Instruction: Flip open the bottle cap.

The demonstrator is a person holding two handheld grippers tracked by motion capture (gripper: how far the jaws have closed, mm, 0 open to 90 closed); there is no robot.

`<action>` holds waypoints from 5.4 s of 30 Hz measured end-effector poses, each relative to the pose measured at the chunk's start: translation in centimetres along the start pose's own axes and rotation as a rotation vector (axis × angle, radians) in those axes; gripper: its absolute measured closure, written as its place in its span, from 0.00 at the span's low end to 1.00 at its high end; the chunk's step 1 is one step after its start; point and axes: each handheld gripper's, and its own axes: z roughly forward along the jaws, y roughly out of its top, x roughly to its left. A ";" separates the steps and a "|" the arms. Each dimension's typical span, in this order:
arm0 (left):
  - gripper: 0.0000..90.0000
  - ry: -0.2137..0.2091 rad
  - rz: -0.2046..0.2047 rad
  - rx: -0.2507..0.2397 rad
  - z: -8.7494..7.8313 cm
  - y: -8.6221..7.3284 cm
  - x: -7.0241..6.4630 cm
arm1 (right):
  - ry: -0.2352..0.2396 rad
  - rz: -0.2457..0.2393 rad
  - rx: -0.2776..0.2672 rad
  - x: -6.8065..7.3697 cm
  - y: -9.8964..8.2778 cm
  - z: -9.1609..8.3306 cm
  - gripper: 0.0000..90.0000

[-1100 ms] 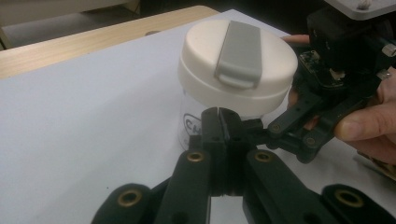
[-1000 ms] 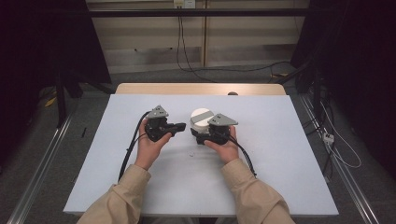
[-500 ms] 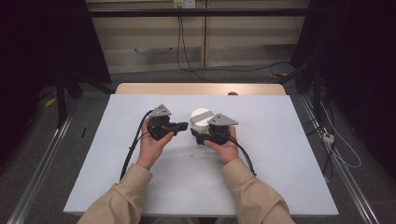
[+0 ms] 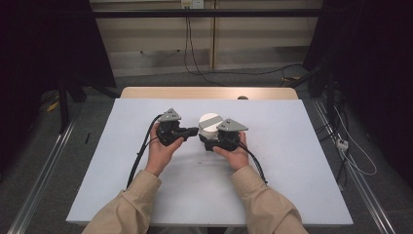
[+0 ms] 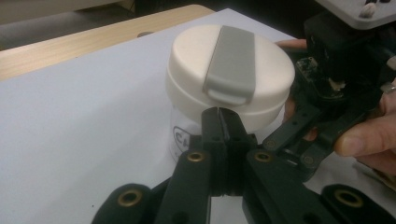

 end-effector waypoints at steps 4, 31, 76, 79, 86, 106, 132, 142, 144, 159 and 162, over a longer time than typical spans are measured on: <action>1.00 0.001 0.004 -0.003 0.0 0.1 -0.1 | 0.000 0.000 0.000 0.0 0.0 0.0 0.21; 1.00 -0.007 0.010 -0.023 -0.1 1.1 -0.5 | 0.000 -0.001 0.002 0.0 0.0 0.0 0.21; 1.00 0.009 0.066 -0.027 0.0 5.1 -1.5 | -0.005 -0.009 0.005 0.1 0.0 0.0 0.21; 1.00 0.007 0.069 -0.025 0.2 5.3 -1.7 | -0.006 -0.010 0.005 0.1 0.0 0.0 0.21; 1.00 0.005 0.076 -0.030 0.6 5.6 -1.7 | -0.006 -0.011 0.005 0.1 0.0 0.0 0.21; 1.00 -0.010 0.080 -0.037 1.2 6.8 -2.0 | -0.009 -0.014 0.003 0.2 0.0 0.0 0.21; 1.00 -0.012 0.084 -0.039 1.9 7.7 -2.1 | -0.010 -0.014 0.005 0.2 0.0 0.0 0.21; 1.00 -0.004 0.078 -0.036 2.4 8.0 -2.2 | -0.010 -0.014 0.004 0.2 0.0 0.1 0.21; 1.00 -0.004 0.078 -0.036 2.4 8.1 -2.2 | -0.011 -0.015 0.005 0.1 0.0 0.1 0.21; 1.00 -0.012 0.079 -0.030 3.3 8.6 -2.3 | -0.011 -0.013 0.004 0.1 0.0 0.1 0.21; 1.00 -0.012 0.080 -0.027 3.3 8.7 -2.2 | -0.010 -0.012 0.004 0.1 0.0 0.1 0.21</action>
